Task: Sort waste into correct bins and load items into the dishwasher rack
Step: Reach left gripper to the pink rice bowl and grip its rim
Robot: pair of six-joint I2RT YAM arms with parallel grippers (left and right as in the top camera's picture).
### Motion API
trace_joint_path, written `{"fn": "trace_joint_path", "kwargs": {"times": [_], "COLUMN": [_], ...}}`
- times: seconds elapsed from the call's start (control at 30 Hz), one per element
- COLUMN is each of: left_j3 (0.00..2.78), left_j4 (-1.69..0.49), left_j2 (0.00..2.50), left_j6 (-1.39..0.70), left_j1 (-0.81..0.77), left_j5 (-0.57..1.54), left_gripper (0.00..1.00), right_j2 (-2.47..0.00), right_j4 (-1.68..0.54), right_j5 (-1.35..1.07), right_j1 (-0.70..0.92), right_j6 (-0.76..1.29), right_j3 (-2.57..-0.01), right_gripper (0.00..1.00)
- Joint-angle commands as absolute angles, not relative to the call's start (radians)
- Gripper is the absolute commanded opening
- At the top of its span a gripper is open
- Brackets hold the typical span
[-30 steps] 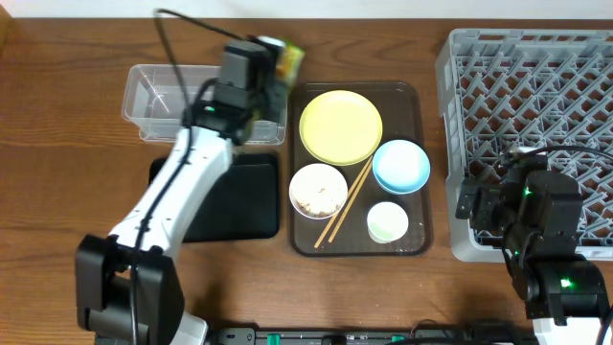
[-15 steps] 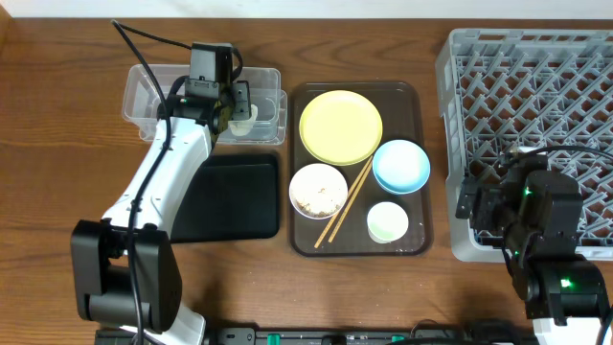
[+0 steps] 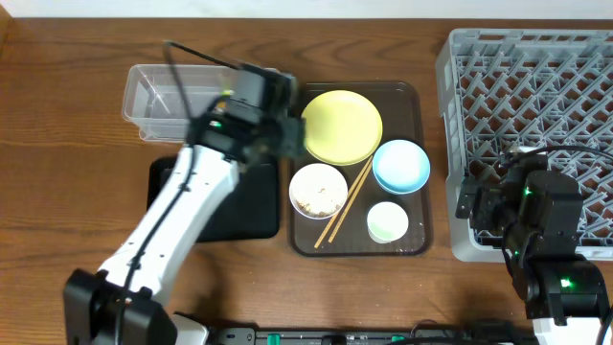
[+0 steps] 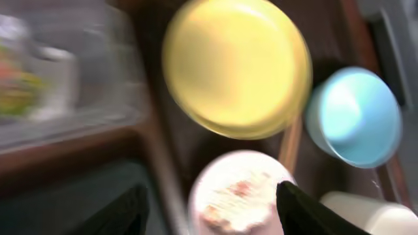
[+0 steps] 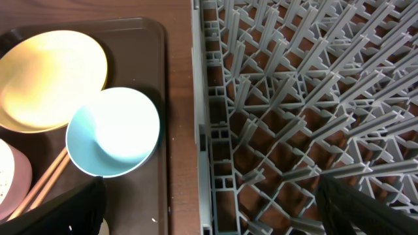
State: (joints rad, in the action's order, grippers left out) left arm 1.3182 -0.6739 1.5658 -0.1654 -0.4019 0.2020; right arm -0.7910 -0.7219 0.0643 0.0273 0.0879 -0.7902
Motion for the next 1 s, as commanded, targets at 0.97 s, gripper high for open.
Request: {"fn": "trace_joint_path", "kwargs": {"times": [0.97], "left_j3": [1.280], "left_j4": [-0.589], "left_j2": [1.924], "left_j6": [-0.268], "left_j1": [-0.733], "left_j5": [0.170], "left_gripper": [0.46], "right_j2": [-0.788], "right_j4": [-0.731], "right_j5": [0.071], "right_j1": [0.033], "right_j6": [0.101], "right_j3": [-0.808], "right_gripper": [0.99]}}
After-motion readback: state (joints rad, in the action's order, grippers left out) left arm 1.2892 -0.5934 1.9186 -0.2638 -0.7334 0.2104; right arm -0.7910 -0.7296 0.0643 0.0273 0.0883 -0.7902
